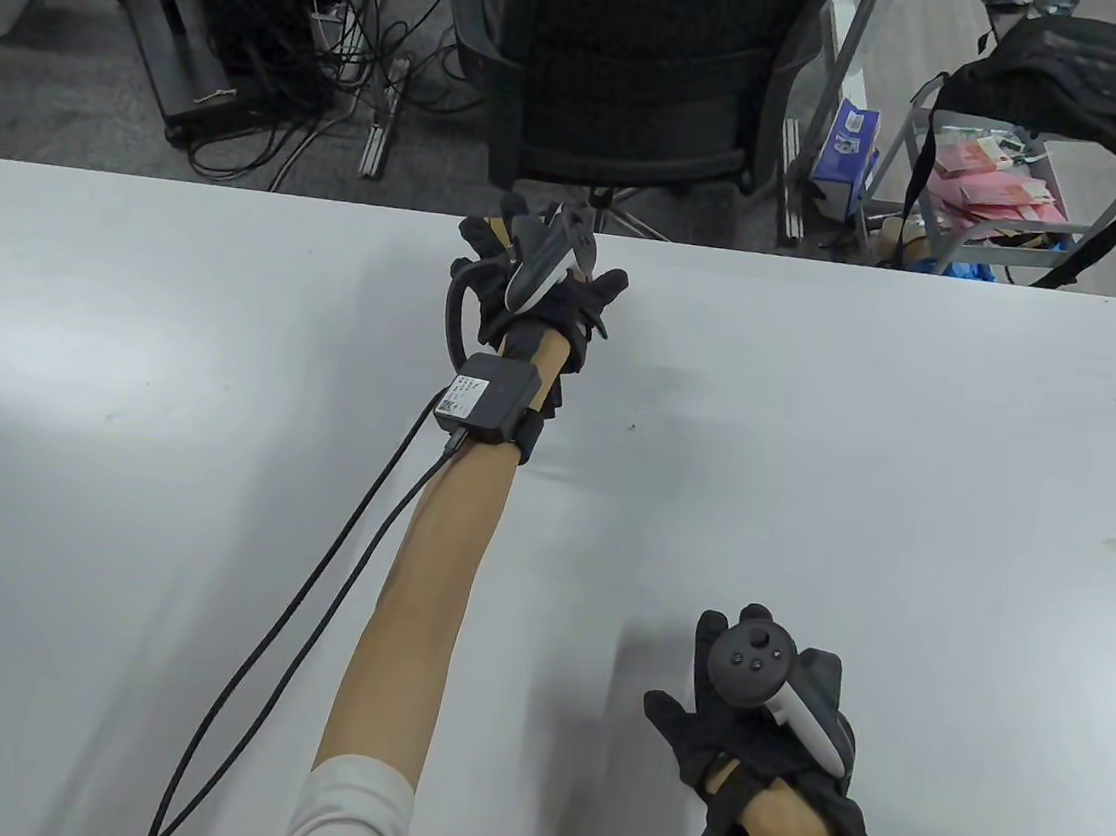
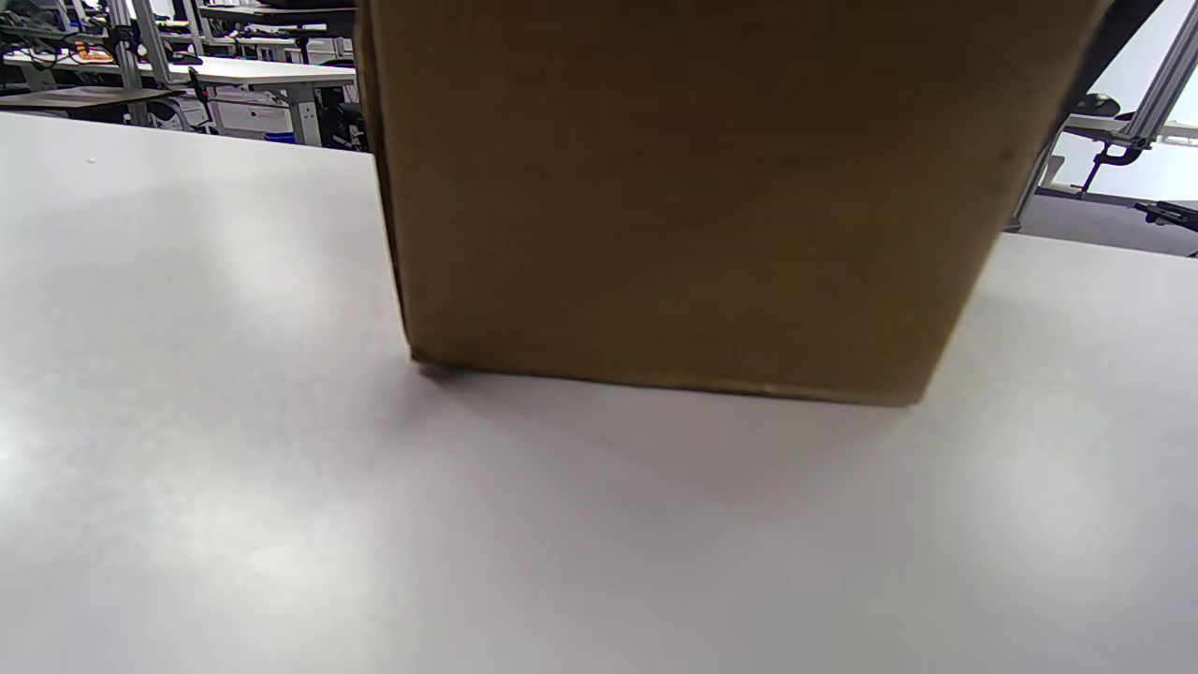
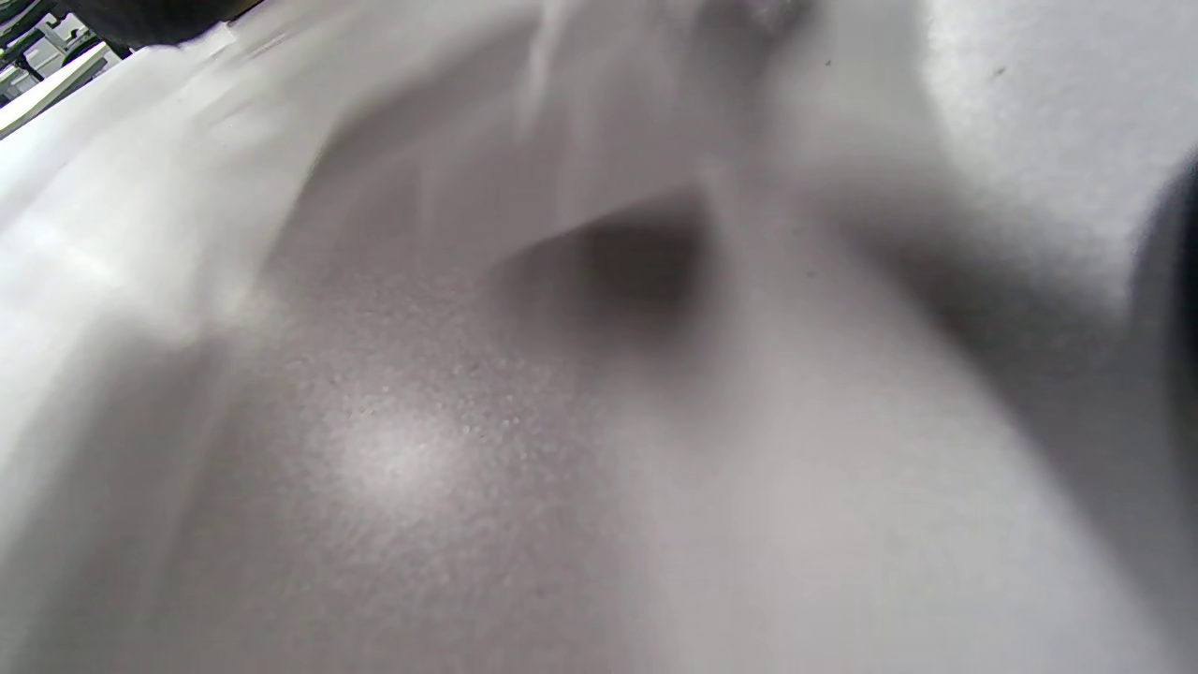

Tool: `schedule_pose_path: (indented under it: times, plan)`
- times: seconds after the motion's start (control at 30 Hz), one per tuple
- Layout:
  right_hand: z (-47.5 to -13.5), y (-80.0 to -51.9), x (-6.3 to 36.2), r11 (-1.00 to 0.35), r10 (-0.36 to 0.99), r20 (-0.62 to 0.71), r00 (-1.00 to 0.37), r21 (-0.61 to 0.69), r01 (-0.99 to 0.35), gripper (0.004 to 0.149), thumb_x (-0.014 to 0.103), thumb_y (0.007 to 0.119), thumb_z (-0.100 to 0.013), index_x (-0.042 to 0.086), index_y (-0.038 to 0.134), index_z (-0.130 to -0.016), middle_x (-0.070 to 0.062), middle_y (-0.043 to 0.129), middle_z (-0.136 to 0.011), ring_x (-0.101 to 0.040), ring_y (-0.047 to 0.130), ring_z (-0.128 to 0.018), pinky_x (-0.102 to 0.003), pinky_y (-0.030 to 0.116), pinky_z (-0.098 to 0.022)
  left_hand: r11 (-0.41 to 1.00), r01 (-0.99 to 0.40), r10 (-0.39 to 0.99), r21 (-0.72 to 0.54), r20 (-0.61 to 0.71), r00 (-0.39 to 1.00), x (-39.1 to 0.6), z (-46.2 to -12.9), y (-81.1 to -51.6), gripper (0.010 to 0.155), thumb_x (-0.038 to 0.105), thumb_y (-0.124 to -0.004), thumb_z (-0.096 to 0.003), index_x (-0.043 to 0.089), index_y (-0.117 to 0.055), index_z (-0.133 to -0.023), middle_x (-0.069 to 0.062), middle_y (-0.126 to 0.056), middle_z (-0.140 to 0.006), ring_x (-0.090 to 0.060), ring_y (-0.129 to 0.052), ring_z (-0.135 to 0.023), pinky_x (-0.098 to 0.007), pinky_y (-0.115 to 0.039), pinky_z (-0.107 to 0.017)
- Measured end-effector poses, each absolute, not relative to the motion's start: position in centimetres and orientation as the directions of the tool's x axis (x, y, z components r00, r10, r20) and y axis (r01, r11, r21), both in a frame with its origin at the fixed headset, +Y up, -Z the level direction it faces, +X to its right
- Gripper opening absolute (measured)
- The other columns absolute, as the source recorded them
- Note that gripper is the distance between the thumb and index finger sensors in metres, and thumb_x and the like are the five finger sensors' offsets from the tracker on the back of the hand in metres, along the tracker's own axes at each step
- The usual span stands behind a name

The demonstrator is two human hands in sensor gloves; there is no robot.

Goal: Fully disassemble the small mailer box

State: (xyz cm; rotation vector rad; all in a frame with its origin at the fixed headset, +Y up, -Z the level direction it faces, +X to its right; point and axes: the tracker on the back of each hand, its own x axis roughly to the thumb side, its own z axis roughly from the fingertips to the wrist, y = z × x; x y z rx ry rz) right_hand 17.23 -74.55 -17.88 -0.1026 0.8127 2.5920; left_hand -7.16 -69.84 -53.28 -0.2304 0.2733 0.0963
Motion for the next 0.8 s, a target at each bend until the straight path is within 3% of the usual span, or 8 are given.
schedule_pose_path:
  times: [0.17, 0.27, 0.4, 0.57, 0.8]
  plan:
    - [-17.9, -74.5, 17.2, -0.737, 0.367, -0.195, -0.910, 0.535, -0.412, 0.084, 0.061, 0.061, -0.036, 0.034, 0.000, -0.088, 0.003, -0.026, -0.087, -0.033, -0.017, -0.092, -0.056, 0.006, -0.072, 0.938, -0.225, 0.145, -0.265, -0.290, 0.946, -7.8, -53.6, -70.7, 0.095, 0.094, -0.051, -0.0350, 0.052, -0.008, -0.110, 0.005, 0.005, -0.120, -0.049, -0.010, -0.113, -0.066, -0.044, -0.079]
    - [-17.8, -74.5, 17.1, -0.734, 0.365, -0.195, -0.910, 0.541, -0.410, 0.084, 0.062, 0.061, -0.036, 0.034, 0.000, -0.088, 0.003, -0.026, -0.087, -0.033, -0.017, -0.092, -0.056, 0.006, -0.072, 0.962, -0.147, 0.080, -0.229, -0.279, 0.957, -7.6, -53.5, -70.5, 0.094, 0.094, -0.052, -0.0376, 0.052, -0.010, -0.110, 0.002, 0.000, -0.121, -0.055, -0.037, -0.108, -0.059, -0.063, -0.071]
    - [-17.9, -74.5, 17.0, -0.734, 0.361, -0.195, -0.912, 0.543, -0.407, 0.084, 0.061, 0.061, -0.036, 0.034, 0.000, -0.088, 0.003, -0.026, -0.087, -0.033, -0.017, -0.092, -0.056, 0.006, -0.072, 0.987, -0.118, 0.084, -0.108, -0.274, 0.958, -7.3, -53.2, -70.3, 0.089, 0.089, -0.060, -0.0371, 0.054, -0.025, -0.111, 0.003, -0.017, -0.124, -0.054, -0.057, -0.103, -0.061, -0.073, -0.063]
    - [-18.0, -74.6, 17.3, -0.726, 0.360, -0.211, -0.909, 0.548, -0.415, 0.084, 0.061, 0.061, -0.036, 0.034, 0.000, -0.088, 0.003, -0.026, -0.087, -0.032, -0.017, -0.092, -0.056, 0.006, -0.072, 0.997, -0.079, 0.078, 0.004, -0.218, 0.973, -7.7, -51.8, -69.7, 0.084, 0.087, -0.063, -0.0357, 0.054, -0.039, -0.110, 0.000, -0.030, -0.123, -0.056, -0.064, -0.097, -0.064, -0.075, -0.059]
    - [-17.8, -74.6, 17.2, -0.723, 0.362, -0.210, -0.908, 0.553, -0.415, 0.084, 0.061, 0.061, -0.036, 0.034, 0.001, -0.089, 0.003, -0.026, -0.087, -0.032, -0.017, -0.092, -0.056, 0.006, -0.072, 0.993, -0.119, 0.121, 0.019, -0.203, 0.972, -7.6, -47.9, -67.8, 0.083, 0.084, -0.064, -0.0368, 0.052, -0.041, -0.109, -0.003, -0.031, -0.122, -0.058, -0.061, -0.096, -0.066, -0.073, -0.057]
